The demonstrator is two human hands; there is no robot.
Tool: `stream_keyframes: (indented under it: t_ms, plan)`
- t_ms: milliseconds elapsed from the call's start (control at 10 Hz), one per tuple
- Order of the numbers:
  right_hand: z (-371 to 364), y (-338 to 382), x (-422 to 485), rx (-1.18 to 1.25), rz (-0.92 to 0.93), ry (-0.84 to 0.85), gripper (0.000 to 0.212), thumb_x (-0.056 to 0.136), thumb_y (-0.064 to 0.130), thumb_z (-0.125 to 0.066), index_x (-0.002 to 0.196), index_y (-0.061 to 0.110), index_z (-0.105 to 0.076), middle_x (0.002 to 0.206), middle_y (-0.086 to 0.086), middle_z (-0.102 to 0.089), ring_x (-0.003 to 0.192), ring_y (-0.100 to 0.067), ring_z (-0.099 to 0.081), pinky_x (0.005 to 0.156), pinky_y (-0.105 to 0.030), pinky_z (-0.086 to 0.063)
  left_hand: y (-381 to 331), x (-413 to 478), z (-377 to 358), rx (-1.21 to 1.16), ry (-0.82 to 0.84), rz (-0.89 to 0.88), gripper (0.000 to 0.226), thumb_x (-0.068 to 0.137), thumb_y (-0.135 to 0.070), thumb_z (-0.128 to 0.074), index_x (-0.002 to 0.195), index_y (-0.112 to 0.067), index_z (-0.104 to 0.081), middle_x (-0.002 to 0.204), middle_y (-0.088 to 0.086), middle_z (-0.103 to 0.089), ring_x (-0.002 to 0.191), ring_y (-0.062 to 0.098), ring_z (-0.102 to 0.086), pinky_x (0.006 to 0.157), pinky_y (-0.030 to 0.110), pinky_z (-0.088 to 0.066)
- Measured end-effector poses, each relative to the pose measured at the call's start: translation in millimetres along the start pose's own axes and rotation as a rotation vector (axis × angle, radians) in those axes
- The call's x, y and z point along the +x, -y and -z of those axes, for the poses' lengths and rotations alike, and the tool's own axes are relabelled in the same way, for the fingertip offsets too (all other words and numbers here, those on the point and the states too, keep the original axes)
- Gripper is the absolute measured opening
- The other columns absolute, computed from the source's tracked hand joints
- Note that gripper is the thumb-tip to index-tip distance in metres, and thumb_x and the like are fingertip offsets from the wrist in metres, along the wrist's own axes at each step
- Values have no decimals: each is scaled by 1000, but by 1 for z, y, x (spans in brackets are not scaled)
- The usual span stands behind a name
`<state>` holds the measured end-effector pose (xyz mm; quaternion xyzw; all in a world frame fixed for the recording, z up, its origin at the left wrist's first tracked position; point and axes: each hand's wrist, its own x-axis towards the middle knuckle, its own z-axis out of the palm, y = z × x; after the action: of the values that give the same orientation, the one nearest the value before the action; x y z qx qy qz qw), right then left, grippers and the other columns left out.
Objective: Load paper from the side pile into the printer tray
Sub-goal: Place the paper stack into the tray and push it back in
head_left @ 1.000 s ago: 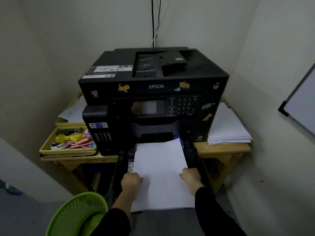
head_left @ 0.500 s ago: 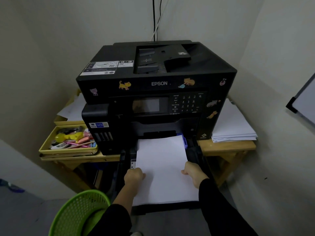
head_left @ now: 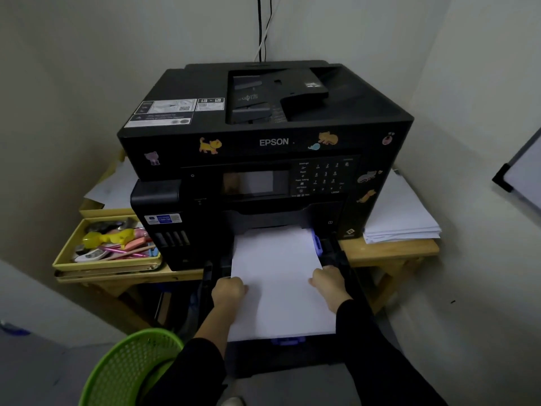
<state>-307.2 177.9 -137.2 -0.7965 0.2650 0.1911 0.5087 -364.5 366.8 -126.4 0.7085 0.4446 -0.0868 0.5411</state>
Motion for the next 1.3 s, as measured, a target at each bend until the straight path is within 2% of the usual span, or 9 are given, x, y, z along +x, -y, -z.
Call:
stream_keyframes:
  t_ms: [100,200,300,500,600,900,1000,1200,1300]
  plan:
    - [0,0,5,50,62,-13,12,81,1,-53,91,3,-60,67,0,-54,59,-14,-51,47,-20,-36,-4,9,0,103,-45,18,21,91,-10,-56,75,2,-51,64,7,-42,55,18,-39,50,27,-30]
    - [-1,-1,4,120,92,0,27,81,-5,-50,104,3,-63,77,-4,-59,65,-16,-54,53,-23,-40,-8,18,-2,203,-11,-29,28,96,-19,-52,77,2,-56,79,12,-56,69,26,-55,61,32,-42]
    - [-4,-2,1,158,110,18,36,82,-9,-47,113,5,-59,81,-3,-59,67,-15,-55,51,-22,-42,-10,24,-3,161,-9,-70,33,92,-13,-57,117,8,-59,121,23,-62,114,36,-58,90,34,-49]
    - [-7,9,6,105,164,10,51,83,-11,-44,132,3,-48,114,-20,-62,87,-26,-61,62,-26,-47,-12,26,-4,280,13,-145,40,89,-13,-61,124,4,-54,126,22,-59,118,36,-56,96,36,-46]
    - [-8,5,6,7,194,-45,46,83,-10,-44,127,3,-52,119,-20,-63,99,-33,-62,73,-28,-47,-4,25,-9,342,84,-138,41,88,-10,-61,126,3,-53,128,22,-58,119,36,-56,98,37,-47]
    - [-11,-3,-4,-171,188,-97,32,84,-2,-47,114,2,-59,118,-17,-64,105,-36,-60,80,-29,-47,-2,18,-8,576,95,-183,48,90,-16,-57,132,2,-43,132,22,-52,121,34,-52,98,35,-43]
    - [-11,0,-7,-206,173,-59,35,86,0,-45,118,3,-59,123,-17,-61,107,-35,-59,85,-31,-48,-5,21,-6,653,91,-200,57,95,-20,-53,139,5,-29,138,22,-47,125,33,-49,98,33,-43]
    - [-13,11,-14,-407,53,-65,47,89,12,-47,135,6,-40,144,-21,-23,120,-38,-41,101,-39,-39,-5,20,1,738,97,-149,70,94,-32,-52,145,2,-17,147,21,-27,131,36,-39,102,36,-40]
    - [-15,11,-19,-455,54,-122,47,88,17,-48,133,8,-42,141,-19,-34,125,-38,-38,107,-46,-33,-2,12,-3,755,20,-104,57,97,-25,-43,143,2,-21,147,20,-25,131,34,-36,107,37,-37]
